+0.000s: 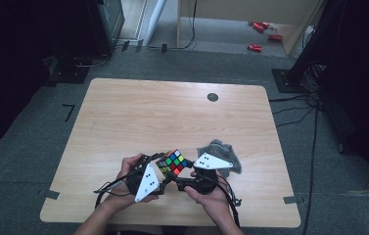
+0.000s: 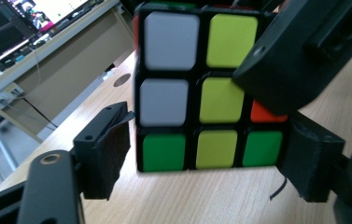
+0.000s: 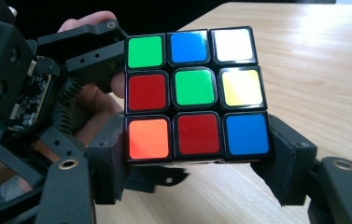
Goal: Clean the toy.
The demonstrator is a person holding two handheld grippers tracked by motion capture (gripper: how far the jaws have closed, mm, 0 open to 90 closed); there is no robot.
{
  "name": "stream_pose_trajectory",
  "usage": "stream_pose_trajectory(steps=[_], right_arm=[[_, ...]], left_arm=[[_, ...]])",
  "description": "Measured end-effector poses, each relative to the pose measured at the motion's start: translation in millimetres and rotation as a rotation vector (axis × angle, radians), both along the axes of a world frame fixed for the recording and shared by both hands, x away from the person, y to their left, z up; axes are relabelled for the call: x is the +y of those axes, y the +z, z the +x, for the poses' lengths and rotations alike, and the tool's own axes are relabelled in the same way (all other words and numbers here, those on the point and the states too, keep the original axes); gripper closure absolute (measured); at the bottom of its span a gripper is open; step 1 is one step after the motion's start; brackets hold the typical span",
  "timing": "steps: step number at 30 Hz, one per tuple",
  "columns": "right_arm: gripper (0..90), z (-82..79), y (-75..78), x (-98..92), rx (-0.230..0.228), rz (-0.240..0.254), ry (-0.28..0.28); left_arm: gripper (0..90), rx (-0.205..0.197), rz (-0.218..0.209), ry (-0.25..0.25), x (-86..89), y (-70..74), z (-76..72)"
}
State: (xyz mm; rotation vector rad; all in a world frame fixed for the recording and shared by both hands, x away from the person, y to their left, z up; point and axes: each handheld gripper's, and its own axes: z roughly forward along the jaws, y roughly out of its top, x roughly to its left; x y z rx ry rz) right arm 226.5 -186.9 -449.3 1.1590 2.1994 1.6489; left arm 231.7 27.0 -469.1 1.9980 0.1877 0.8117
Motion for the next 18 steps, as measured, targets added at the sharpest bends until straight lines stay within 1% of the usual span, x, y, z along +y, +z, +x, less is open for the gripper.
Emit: stream_pose_trajectory(steps=[3,7,8,9,12,15,17,18], right_arm=[[34.0,-0.1,-0.4,2.0,0.005,-0.006,-0.001],[33.7,2.7,-2.7,0.2,0.036,0.023,0.007],[33.4,3.1,-3.0,-0.2,0.036,0.026,0.006],[32.7,3.9,-3.3,-1.0,0.038,0.03,0.008],[26.1,4.6,-1.7,-3.4,0.039,0.049,0.006],[21.4,5.8,1.9,-9.7,0.043,0.076,-0.006],[18.6,7.2,4.8,-15.7,0.028,0.085,-0.016],[18.0,8.1,7.7,-21.1,0.014,0.091,-0.027]], left_arm=[[31.1,-0.008,0.002,-0.002,0.2,-1.2,-0.7],[32.5,-0.002,0.008,-0.005,1.9,-0.7,0.6],[33.5,-0.002,0.008,-0.006,2.3,-0.8,1.0],[33.7,0.0,0.008,-0.006,2.3,-0.8,1.1],[33.9,0.004,0.005,0.014,2.7,-1.1,2.5],[33.9,0.034,-0.025,0.019,6.2,-0.1,5.6],[33.9,0.071,-0.053,0.027,10.2,1.1,9.9],[33.9,0.079,-0.063,0.031,11.6,1.2,11.1]])
